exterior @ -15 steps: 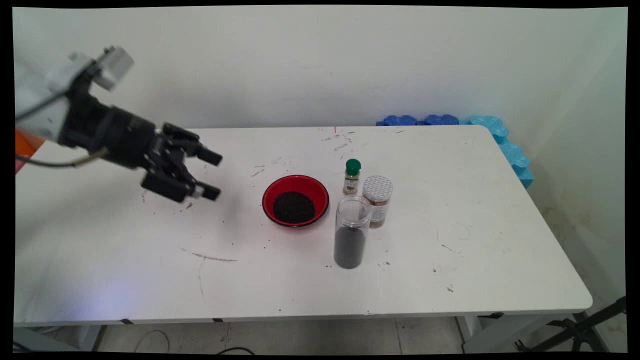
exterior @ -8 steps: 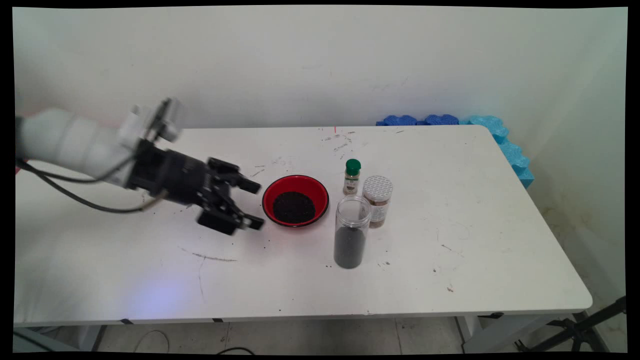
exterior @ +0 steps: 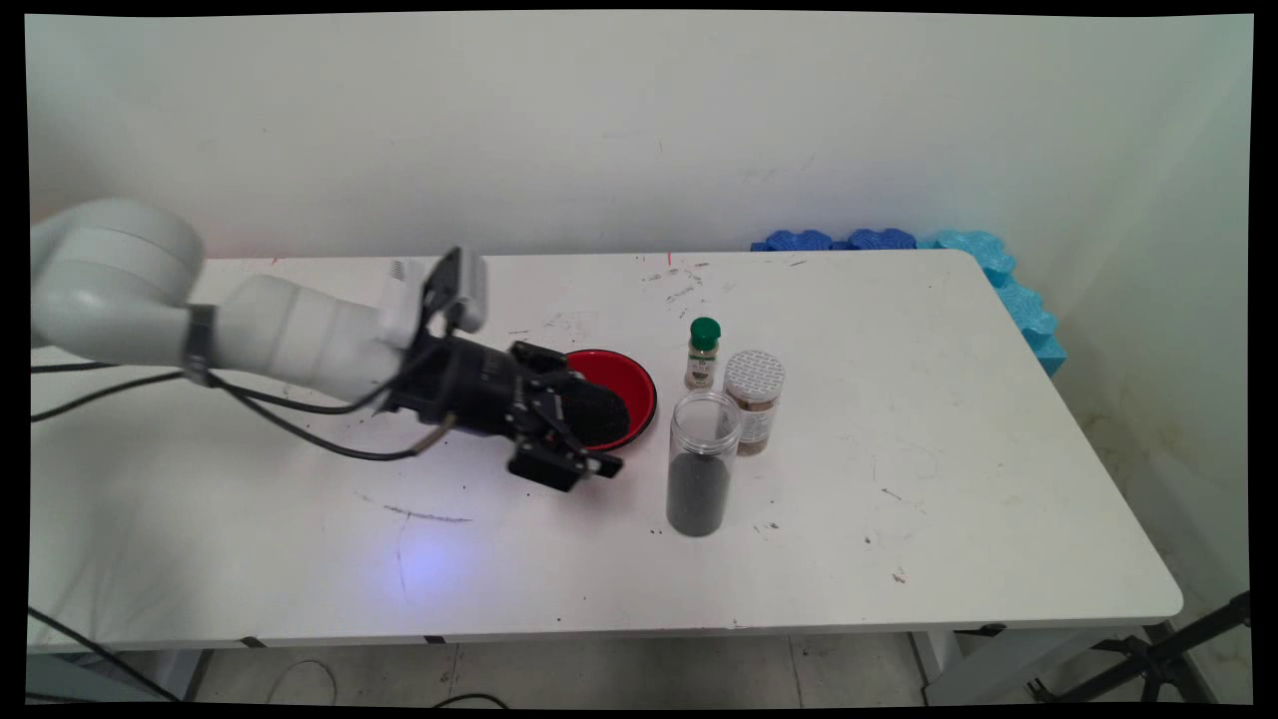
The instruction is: Pick up the black seasoning powder from the table, then pour the black seasoning powder in the red bowl
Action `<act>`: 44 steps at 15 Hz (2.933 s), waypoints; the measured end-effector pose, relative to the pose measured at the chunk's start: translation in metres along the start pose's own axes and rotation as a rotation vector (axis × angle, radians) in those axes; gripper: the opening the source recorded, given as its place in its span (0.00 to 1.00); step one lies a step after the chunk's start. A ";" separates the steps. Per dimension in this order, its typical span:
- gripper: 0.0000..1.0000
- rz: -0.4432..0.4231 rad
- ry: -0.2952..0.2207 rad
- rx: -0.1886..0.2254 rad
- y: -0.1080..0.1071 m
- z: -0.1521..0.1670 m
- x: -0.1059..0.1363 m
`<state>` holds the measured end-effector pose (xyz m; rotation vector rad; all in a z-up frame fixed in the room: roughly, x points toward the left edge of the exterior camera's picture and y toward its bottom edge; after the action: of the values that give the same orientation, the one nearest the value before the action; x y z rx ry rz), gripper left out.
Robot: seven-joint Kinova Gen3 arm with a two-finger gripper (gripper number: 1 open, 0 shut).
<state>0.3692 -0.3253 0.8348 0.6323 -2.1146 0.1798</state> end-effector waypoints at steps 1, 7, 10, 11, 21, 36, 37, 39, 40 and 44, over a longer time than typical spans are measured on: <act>1.00 0.005 0.004 0.002 -0.001 0.008 0.001; 1.00 0.029 0.017 -0.009 -0.001 0.038 0.007; 1.00 0.038 0.018 -0.022 0.000 0.045 0.007; 1.00 0.041 0.017 -0.026 0.000 0.047 0.007; 1.00 0.048 0.022 -0.049 0.004 0.074 0.015; 0.00 0.037 0.019 -0.068 0.007 0.084 0.022; 0.00 0.035 0.017 -0.072 0.008 0.080 0.023; 0.00 0.025 0.012 -0.079 0.011 0.070 0.027; 0.00 0.020 0.011 -0.082 0.013 0.062 0.031; 0.00 0.000 0.013 -0.085 0.017 0.033 0.047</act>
<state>0.3146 -0.3398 0.8551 0.5788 -2.0984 0.0930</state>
